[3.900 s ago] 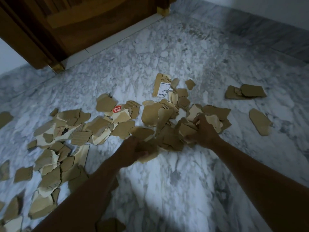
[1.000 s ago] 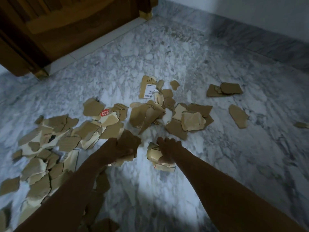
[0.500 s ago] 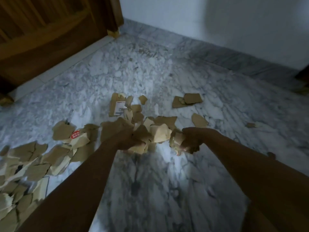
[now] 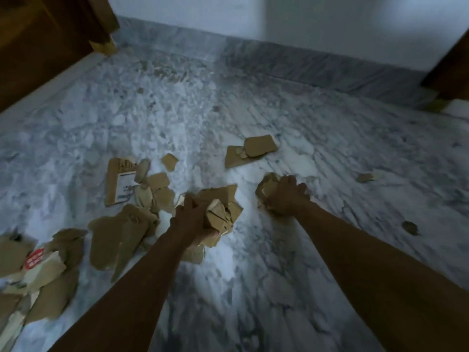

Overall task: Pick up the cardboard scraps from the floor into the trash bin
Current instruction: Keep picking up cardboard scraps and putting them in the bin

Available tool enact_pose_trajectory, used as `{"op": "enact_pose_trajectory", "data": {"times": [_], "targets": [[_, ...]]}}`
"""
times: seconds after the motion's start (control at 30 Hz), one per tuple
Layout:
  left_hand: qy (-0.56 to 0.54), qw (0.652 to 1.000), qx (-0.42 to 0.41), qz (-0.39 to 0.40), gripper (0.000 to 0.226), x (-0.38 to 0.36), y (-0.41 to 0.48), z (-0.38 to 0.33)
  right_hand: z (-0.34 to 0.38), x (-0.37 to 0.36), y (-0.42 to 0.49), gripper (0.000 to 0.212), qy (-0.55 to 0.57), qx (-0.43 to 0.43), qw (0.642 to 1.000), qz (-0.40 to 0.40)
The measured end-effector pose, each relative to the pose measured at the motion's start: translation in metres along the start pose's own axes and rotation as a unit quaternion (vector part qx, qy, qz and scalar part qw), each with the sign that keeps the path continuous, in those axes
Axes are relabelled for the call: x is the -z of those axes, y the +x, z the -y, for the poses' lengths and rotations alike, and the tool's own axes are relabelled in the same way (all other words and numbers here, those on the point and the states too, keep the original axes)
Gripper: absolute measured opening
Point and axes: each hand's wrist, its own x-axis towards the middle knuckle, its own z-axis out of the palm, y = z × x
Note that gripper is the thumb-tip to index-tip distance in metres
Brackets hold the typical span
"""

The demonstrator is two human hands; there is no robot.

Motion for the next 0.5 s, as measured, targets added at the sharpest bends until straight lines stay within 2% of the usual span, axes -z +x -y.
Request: {"op": "enact_pose_trajectory", "data": {"times": [0.07,0.13,0.2,0.23,0.27,0.3,0.37,0.47,0.5], "targets": [[0.016,1.0,-0.011,-0.001,0.095,0.001,0.001,0.0,-0.001,-0.009,0.0,0.075,0.062,0.002,0.998,-0.023],[0.028,0.999,-0.028,0.036,0.089,0.005,0.0,-0.007,-0.004,-0.012,-0.001,0.076,0.116,0.015,0.993,0.01],[0.056,0.991,-0.1,0.077,0.057,0.015,0.0,-0.018,-0.007,-0.011,-0.007,0.077,0.169,0.012,0.985,0.026],[0.048,0.99,-0.105,0.082,0.038,0.024,-0.002,-0.025,-0.008,-0.007,-0.014,0.077,0.186,0.012,0.982,0.038],[0.033,0.989,-0.113,0.088,0.03,0.035,-0.002,-0.033,-0.012,-0.004,-0.02,0.079,0.187,0.019,0.981,0.058],[0.028,0.987,-0.127,0.094,0.03,0.043,-0.003,-0.04,-0.017,0.002,-0.028,0.078,0.173,0.029,0.981,0.085],[0.015,0.984,-0.134,0.117,0.03,0.067,-0.011,-0.064,-0.037,0.018,-0.041,0.063,0.147,0.038,0.982,0.11],[0.124,0.969,-0.183,0.107,0.018,0.105,-0.01,-0.118,-0.085,0.058,-0.052,0.049,0.173,0.013,0.978,0.119],[0.11,0.971,-0.18,0.112,0.027,0.108,-0.001,-0.134,-0.104,0.071,-0.057,0.05,0.176,-0.008,0.978,0.113]]}}
